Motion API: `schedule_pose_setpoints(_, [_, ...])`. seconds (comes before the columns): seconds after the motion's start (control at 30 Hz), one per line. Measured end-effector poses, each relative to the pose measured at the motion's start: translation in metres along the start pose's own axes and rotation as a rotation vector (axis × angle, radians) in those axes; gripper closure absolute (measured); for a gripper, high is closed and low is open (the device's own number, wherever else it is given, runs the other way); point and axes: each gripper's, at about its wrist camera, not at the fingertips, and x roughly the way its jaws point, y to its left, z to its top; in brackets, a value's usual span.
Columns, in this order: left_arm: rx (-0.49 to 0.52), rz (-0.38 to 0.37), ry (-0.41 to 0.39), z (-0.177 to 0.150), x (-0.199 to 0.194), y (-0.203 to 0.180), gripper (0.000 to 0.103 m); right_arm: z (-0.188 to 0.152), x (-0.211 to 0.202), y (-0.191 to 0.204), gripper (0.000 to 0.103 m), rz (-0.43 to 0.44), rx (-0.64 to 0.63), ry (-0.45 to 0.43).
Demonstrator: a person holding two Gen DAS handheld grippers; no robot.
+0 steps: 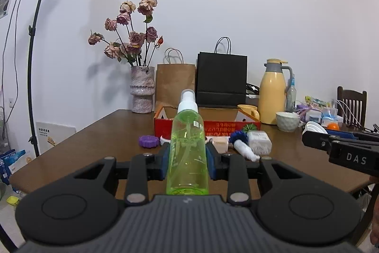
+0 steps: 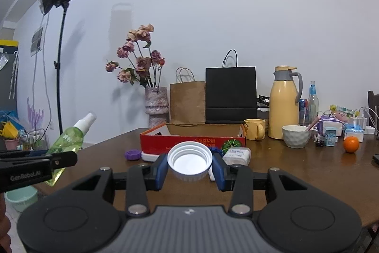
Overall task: Organize rigid objects
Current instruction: 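Lift and carry the cap and green spray bottle with both tools toward the box, then release the white cap into the box with the right tool while the left tool sets the spray bottle down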
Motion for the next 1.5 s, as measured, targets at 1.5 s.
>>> schedule_pose_setpoints(1.5, [-0.102, 0.01, 0.7, 0.08, 0.48, 0.064, 0.07, 0.058, 0.562, -0.02, 0.062, 0.296, 0.273, 0.76])
